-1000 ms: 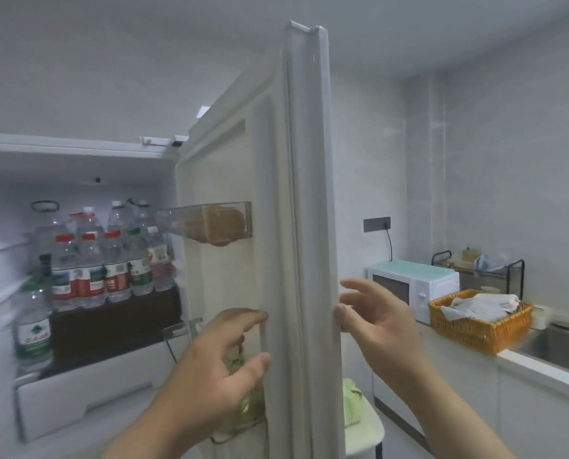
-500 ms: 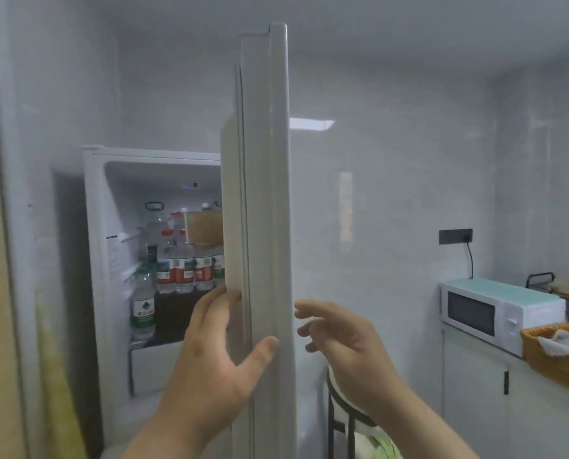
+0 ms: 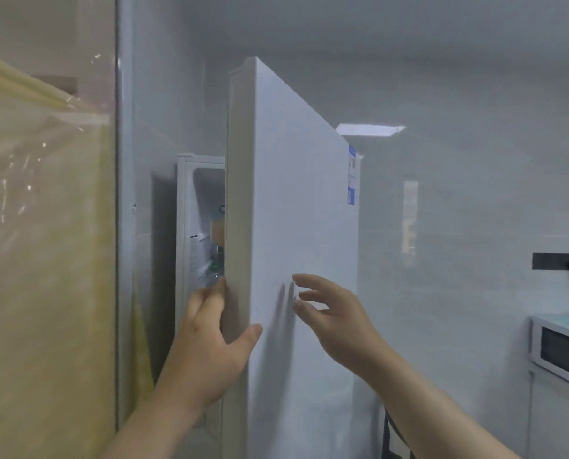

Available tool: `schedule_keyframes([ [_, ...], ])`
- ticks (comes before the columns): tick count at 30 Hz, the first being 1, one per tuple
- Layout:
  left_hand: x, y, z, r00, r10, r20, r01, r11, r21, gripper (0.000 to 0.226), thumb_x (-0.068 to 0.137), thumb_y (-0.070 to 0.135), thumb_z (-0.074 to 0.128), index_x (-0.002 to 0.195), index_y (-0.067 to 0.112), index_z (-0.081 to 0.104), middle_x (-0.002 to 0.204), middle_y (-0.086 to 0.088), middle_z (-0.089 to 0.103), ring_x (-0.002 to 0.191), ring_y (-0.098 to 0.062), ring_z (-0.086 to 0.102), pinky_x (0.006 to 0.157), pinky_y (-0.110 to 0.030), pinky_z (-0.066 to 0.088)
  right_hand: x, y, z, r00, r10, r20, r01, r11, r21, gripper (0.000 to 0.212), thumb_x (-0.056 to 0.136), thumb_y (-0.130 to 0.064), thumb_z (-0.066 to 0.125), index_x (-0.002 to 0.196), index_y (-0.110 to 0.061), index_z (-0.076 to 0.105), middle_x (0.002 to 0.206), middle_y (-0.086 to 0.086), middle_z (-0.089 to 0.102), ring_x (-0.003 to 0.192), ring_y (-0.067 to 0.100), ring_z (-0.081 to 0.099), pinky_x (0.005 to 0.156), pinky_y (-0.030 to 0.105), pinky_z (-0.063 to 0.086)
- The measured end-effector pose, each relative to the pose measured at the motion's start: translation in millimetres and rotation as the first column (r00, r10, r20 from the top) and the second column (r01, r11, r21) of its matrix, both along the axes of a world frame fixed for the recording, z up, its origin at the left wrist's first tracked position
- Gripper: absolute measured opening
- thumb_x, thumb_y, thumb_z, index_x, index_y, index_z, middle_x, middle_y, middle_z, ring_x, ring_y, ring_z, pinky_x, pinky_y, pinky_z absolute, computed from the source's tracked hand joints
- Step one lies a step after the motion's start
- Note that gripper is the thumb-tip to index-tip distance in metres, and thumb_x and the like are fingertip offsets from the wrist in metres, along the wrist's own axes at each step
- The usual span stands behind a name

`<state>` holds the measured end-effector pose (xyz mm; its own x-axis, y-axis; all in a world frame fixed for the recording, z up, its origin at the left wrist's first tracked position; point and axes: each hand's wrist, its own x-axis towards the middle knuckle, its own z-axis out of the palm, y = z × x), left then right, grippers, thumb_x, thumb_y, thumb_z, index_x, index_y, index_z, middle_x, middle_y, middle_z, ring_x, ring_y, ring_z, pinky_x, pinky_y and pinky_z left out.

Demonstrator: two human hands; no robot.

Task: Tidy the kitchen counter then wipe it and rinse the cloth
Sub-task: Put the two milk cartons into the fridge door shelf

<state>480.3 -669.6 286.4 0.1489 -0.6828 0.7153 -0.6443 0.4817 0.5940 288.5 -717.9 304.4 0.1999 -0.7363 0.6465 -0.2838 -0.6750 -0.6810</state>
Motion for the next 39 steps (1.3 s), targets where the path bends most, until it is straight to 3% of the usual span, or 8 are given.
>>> schedule_keyframes([
  [4,30,-19,-3,0.996,0.077,-0.039,-0.076,0.997,0.023,0.064,0.084,0.030,0.066,0.142,0.027,0.039,0.115,0.016,0.037,0.109,-0.014,0.049,0.094,-0.033,0.045,20,-24,10,1.000,0.005,-0.030,-0.004,1.000,0.016,0.034,0.091,-0.030,0.065,0.120,-0.046,0.057,0.118,-0.028,0.056,0.106,-0.007,0.059,0.073,0.006,0.046],
  [11,82,-71,-9,0.979,0.199,-0.048,-0.199,0.980,0.010,0.024,0.091,0.019,0.056,0.115,0.016,0.057,0.102,0.008,0.049,0.088,-0.002,0.052,0.075,-0.028,0.042,54,-75,21,0.995,0.040,-0.089,-0.037,0.999,0.030,0.033,0.093,-0.031,0.060,0.121,-0.047,0.055,0.132,-0.030,0.051,0.118,-0.002,0.052,0.085,0.005,0.039],
  [14,103,-98,-8,0.962,0.260,-0.090,-0.257,0.966,0.041,0.021,0.091,0.018,0.057,0.112,0.014,0.060,0.098,0.004,0.056,0.086,-0.013,0.055,0.075,-0.031,0.045,66,-97,23,0.990,0.032,-0.135,-0.030,0.999,0.021,0.031,0.092,-0.031,0.062,0.112,-0.053,0.054,0.132,-0.031,0.050,0.117,0.000,0.056,0.085,0.005,0.040],
  [19,145,-144,4,0.964,0.234,-0.128,-0.218,0.968,0.122,0.005,0.089,0.016,0.060,0.094,0.017,0.063,0.087,0.008,0.065,0.081,-0.013,0.062,0.071,-0.032,0.051,81,-142,36,0.978,-0.110,-0.176,0.092,0.990,-0.103,0.029,0.089,-0.027,0.067,0.113,-0.042,0.061,0.122,-0.031,0.054,0.112,-0.002,0.055,0.091,0.005,0.040],
  [22,167,-179,5,0.970,0.233,-0.073,-0.219,0.963,0.159,0.006,0.092,0.020,0.057,0.097,0.020,0.061,0.092,0.007,0.065,0.083,-0.013,0.062,0.075,-0.036,0.052,93,-169,38,0.929,-0.254,-0.269,0.185,0.949,-0.254,0.031,0.090,-0.026,0.066,0.120,-0.032,0.063,0.128,-0.028,0.048,0.122,-0.006,0.044,0.094,-0.004,0.025],
  [28,194,-233,0,0.983,0.172,-0.066,-0.155,0.965,0.211,0.009,0.097,0.025,0.046,0.101,0.021,0.053,0.101,0.004,0.058,0.089,-0.010,0.057,0.079,-0.038,0.050,121,-218,19,0.864,-0.347,-0.365,0.203,0.904,-0.377,0.043,0.088,-0.031,0.067,0.130,-0.030,0.058,0.148,-0.014,0.041,0.144,0.003,0.023,0.117,0.029,0.025],
  [33,209,-262,-12,0.979,0.107,-0.176,-0.069,0.975,0.209,0.032,0.096,0.030,0.049,0.127,0.020,0.052,0.122,0.004,0.060,0.111,-0.016,0.057,0.096,-0.044,0.048,139,-242,10,0.894,-0.335,-0.298,0.203,0.896,-0.396,0.045,0.085,-0.028,0.071,0.128,-0.025,0.060,0.134,-0.025,0.042,0.138,0.001,0.031,0.114,0.026,0.028],
  [39,214,-281,-26,0.957,0.049,-0.286,-0.011,0.991,0.132,0.043,0.092,0.023,0.058,0.133,0.029,0.050,0.123,0.008,0.061,0.111,-0.014,0.057,0.095,-0.045,0.050,151,-257,4,0.873,-0.408,-0.267,0.250,0.844,-0.475,0.046,0.081,-0.035,0.062,0.124,-0.022,0.063,0.128,-0.025,0.046,0.135,0.010,0.041,0.109,0.043,0.038],
])
